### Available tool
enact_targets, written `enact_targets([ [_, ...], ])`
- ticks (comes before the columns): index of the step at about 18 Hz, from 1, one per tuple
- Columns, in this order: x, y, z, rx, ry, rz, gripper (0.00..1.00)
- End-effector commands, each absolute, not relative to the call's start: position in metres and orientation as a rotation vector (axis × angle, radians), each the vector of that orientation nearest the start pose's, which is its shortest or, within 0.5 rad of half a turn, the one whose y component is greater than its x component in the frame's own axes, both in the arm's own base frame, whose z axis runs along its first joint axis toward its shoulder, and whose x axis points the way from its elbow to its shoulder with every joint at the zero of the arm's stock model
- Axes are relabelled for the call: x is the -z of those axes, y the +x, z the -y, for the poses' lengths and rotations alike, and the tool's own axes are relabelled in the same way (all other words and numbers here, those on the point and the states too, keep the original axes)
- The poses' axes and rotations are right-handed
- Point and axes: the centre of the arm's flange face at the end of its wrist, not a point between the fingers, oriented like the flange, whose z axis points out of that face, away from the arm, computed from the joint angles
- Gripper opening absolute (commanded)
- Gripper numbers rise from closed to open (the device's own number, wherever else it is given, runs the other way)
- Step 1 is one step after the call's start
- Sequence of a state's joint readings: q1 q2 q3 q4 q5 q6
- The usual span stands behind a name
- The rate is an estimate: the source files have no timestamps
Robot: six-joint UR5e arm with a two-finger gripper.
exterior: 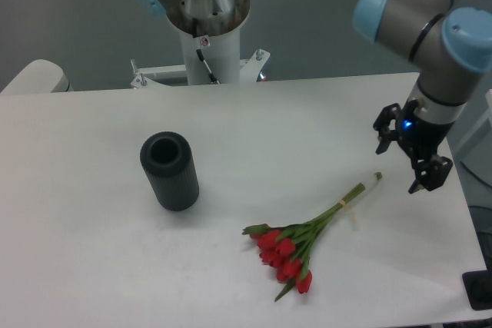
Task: Pick up the flowers from the table
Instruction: 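Move the open gripper over the green stems of the red tulips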
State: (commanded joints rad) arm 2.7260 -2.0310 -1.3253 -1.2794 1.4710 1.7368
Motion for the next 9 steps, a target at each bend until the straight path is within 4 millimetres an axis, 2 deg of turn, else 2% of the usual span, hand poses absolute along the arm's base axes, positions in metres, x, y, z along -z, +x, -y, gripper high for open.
enact_targets([
  [4, -0.361, -0.548, -0.422, -0.067, -2.937, -0.760, 1.00],
  [7, -0.347, -0.535, -0.430, -0.023, -2.959, -0.684, 1.00],
  [8, -0.331, -0.528, -0.428, -0.001, -2.981, -0.603, 1.00],
  [9, -0.323, -0.525, -0.428, -0.004, -2.988, -0.550, 1.00],
])
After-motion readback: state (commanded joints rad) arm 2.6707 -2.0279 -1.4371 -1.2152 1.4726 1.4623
